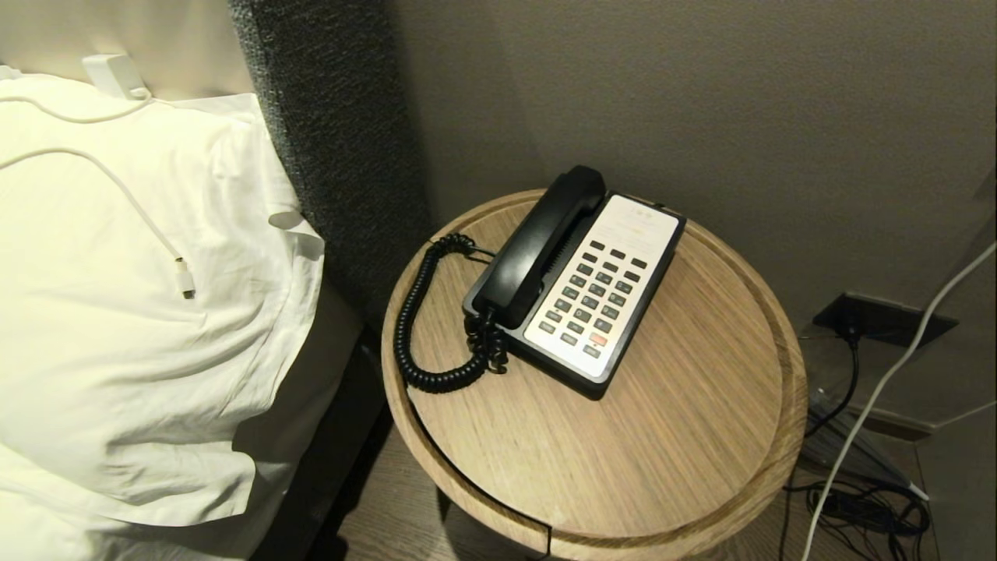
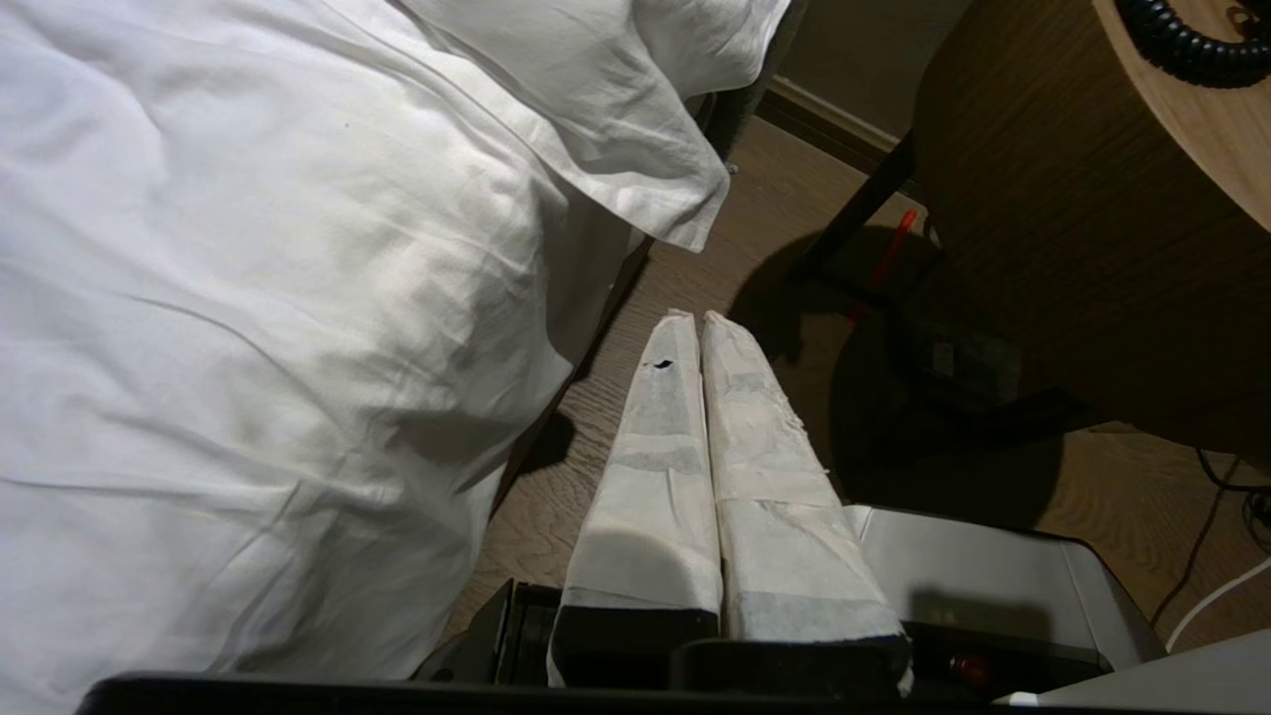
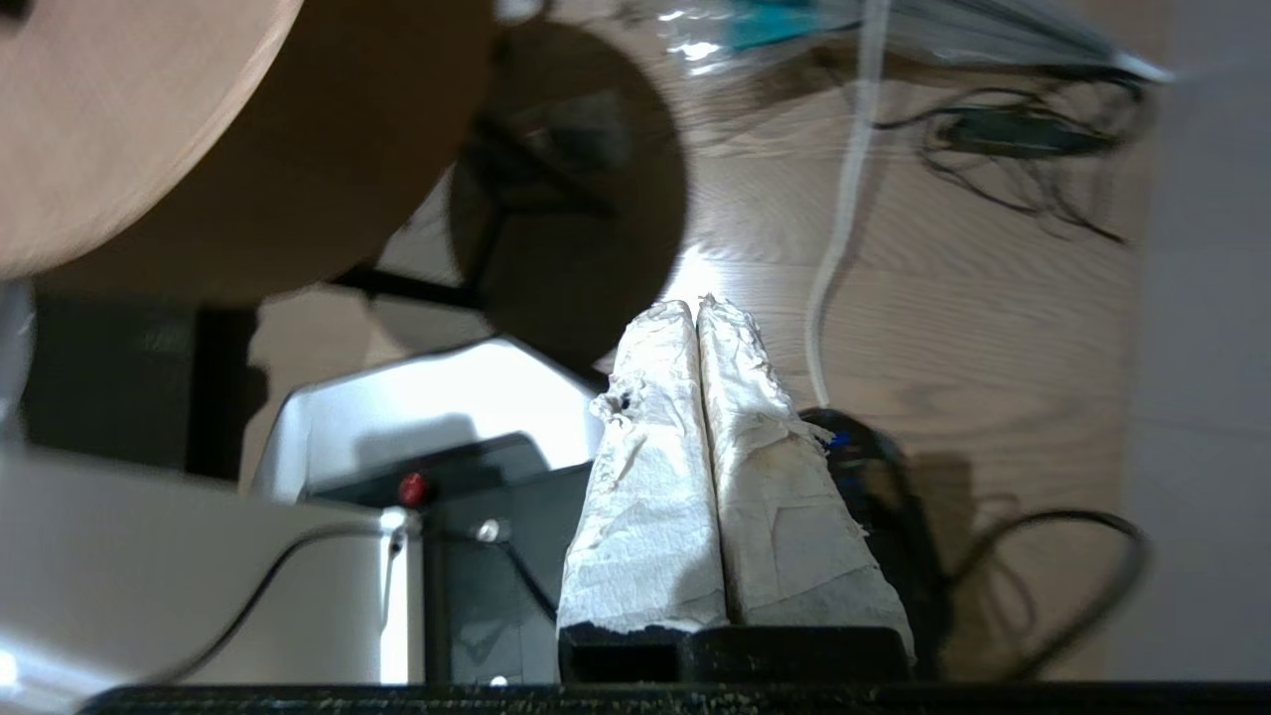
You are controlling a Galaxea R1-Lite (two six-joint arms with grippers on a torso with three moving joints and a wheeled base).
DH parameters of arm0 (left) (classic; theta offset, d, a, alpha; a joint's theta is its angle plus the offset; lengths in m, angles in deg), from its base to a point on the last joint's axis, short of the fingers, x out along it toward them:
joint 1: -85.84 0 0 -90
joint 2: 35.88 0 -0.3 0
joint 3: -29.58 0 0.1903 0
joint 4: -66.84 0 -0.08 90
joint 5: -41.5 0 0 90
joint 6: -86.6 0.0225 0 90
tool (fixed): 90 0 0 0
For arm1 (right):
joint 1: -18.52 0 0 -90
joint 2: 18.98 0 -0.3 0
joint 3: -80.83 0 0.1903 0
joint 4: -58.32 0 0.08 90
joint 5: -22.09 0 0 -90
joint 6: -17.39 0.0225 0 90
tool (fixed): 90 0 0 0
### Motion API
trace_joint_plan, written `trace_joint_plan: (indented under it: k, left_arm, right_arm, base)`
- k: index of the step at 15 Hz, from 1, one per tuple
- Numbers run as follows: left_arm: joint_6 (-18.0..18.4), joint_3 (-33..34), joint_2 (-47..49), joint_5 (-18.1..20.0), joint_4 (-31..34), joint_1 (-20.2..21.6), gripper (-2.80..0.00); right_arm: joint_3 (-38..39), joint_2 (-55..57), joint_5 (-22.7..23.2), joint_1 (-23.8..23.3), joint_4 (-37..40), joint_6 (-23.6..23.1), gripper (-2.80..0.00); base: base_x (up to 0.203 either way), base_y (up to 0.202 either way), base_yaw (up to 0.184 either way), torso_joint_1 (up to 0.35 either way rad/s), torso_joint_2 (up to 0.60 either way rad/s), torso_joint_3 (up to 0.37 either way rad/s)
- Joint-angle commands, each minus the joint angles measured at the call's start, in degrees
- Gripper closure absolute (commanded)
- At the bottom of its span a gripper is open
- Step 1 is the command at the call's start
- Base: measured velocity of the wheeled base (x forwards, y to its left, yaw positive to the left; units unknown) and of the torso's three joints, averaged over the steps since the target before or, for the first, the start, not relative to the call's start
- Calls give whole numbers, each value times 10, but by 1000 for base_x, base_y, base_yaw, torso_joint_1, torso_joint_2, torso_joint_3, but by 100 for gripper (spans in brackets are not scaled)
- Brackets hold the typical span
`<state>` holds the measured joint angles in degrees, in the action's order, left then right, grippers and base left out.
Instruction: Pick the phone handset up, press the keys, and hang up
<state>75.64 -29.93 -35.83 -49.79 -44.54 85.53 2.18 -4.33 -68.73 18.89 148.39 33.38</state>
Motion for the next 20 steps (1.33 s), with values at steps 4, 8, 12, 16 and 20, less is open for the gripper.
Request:
trace_joint_plan:
  k: [4, 8, 12, 16, 20]
  left_arm:
    - [-4, 52, 0, 0, -37, 0, 0]
    - [10, 235, 0, 0, -247, 0, 0]
    - [8, 320, 1, 4, -371, 0, 0]
    - [117, 331, 0, 6, -383, 0, 0]
    - [150, 357, 1, 23, -440, 1, 0]
  right_arm:
    - [210, -111, 23, -8, -138, -37, 0]
    - [451, -124, 21, -7, -487, -71, 0]
    - [519, -134, 8, -6, -615, -107, 0]
    - [552, -134, 16, -6, -695, -188, 0]
    - [553, -143, 14, -6, -662, -183, 0]
  base:
    - [0, 0, 0, 0, 0, 0]
    - [0, 0, 0, 0, 0, 0]
    - [0, 0, 0, 0, 0, 0]
    - [0, 0, 0, 0, 0, 0]
    - [0, 0, 0, 0, 0, 0]
